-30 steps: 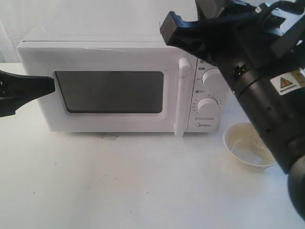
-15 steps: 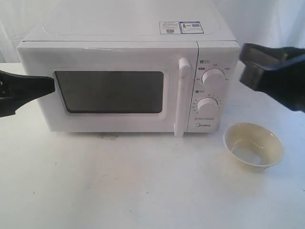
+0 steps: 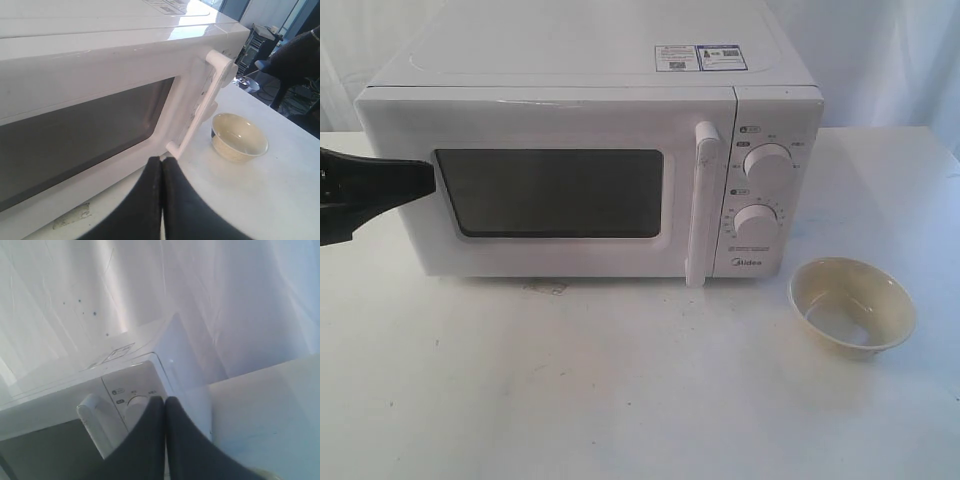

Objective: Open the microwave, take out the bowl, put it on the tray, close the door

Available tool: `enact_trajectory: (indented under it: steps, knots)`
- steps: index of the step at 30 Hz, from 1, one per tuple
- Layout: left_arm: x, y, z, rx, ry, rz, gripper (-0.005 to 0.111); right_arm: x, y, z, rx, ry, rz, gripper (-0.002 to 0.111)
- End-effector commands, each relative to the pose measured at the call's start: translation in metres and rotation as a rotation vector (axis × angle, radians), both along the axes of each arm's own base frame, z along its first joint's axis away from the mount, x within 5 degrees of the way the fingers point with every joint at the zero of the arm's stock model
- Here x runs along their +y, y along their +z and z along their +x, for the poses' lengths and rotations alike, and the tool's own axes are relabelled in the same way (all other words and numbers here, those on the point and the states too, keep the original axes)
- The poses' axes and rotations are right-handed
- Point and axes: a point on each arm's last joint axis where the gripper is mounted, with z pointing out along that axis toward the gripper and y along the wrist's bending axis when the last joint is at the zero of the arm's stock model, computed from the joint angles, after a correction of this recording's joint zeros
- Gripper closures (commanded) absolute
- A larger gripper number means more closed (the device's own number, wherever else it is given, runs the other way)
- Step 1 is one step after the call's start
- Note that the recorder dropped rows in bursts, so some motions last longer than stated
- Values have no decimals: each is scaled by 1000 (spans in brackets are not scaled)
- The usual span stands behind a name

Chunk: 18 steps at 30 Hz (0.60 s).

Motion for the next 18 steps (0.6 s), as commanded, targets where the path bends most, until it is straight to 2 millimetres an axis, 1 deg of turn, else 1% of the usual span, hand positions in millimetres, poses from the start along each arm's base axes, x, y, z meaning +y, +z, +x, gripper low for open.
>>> enact_trajectory:
  steps: [1,5,9,12,15,18]
  knots:
    - [-1,3,-1,-8,-15,-12,107,-7,-16,-20,-69,-69,41,108]
    - [-1,3,-1,-8,-15,-12,107,-10,-27,-27,-109,-123,69,108]
    - [-1,3,-1,-8,-15,-12,107,-12,-36,-26,-82,-160,61,108]
    - [-1,3,-1,-8,-15,-12,107,-12,-48,-24,-48,-167,28,108]
    - [-1,3,-1,-8,-15,-12,107,-12,-48,-23,-48,-170,18,108]
    - [-1,3,-1,-8,-15,-12,107,-9,-52,-23,-7,-131,14,108]
